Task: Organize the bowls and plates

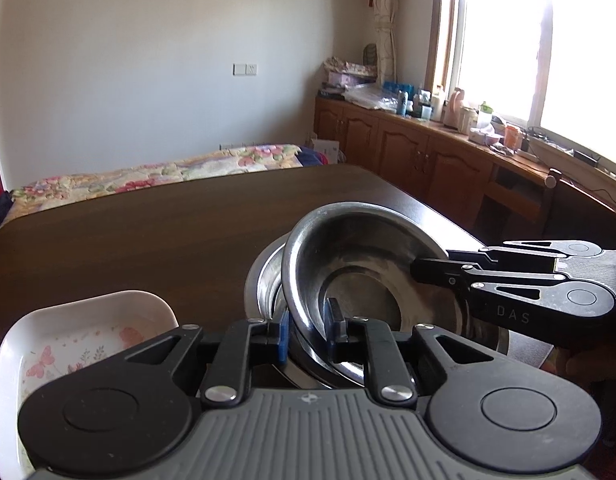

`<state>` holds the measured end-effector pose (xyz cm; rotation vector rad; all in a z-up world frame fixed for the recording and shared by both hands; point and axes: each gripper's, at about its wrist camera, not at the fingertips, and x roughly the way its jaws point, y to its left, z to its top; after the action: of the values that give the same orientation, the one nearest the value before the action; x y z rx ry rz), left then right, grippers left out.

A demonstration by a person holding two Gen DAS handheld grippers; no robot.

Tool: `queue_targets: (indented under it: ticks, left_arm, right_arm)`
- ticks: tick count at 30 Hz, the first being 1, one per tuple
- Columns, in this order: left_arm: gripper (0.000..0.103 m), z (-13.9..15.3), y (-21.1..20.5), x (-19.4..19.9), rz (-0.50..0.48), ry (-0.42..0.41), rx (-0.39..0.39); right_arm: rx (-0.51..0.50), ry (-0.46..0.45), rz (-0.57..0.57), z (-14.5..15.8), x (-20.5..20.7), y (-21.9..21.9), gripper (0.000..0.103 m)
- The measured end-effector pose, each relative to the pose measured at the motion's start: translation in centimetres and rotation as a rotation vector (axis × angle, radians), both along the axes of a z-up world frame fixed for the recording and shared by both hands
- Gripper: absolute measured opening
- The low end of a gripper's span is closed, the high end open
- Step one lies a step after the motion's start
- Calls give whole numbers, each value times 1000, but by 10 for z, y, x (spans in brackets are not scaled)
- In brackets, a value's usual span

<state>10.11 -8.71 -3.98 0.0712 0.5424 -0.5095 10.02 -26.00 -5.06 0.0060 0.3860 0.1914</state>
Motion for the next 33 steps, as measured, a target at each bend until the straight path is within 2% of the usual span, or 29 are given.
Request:
queue_targets:
  ticks: [12,15,17,19,25,26,28,31,33]
  left_arm:
    - [19,-9,4,-10,65,-49,-57]
    - [20,-8,4,-12,66,-49,-64]
    - [26,-7,5,-14,62,-48,-73]
    - [35,-5,5,-17,60,-57,-78]
    - [41,-1,8,-29,73,-90,-80]
    - [45,-1,9,-30,78,-96,-85]
    - [61,-1,11,-34,91,-110,-87]
    - [70,-2,12,-35,105,-129,-82]
    - [76,-3,13,-34,110,-135,-81]
  right_arm:
    - [-125,-74,-21,-2,-8,13,22]
    - [-119,-76,-20,0,-7,11,22]
    - [-105,-76,-21,1,-7,9,21]
    - [-92,-79,-19,3,-6,9,21]
    - [-56,-105,-19,10,-13,10,21]
    - [-48,-111,-22,11,-14,9,21]
    - [-40,-130,-34,14,-19,9,22]
    - [-26,-156,-53,14,-23,7,34]
    - [-11,-161,-62,13,-24,4,35]
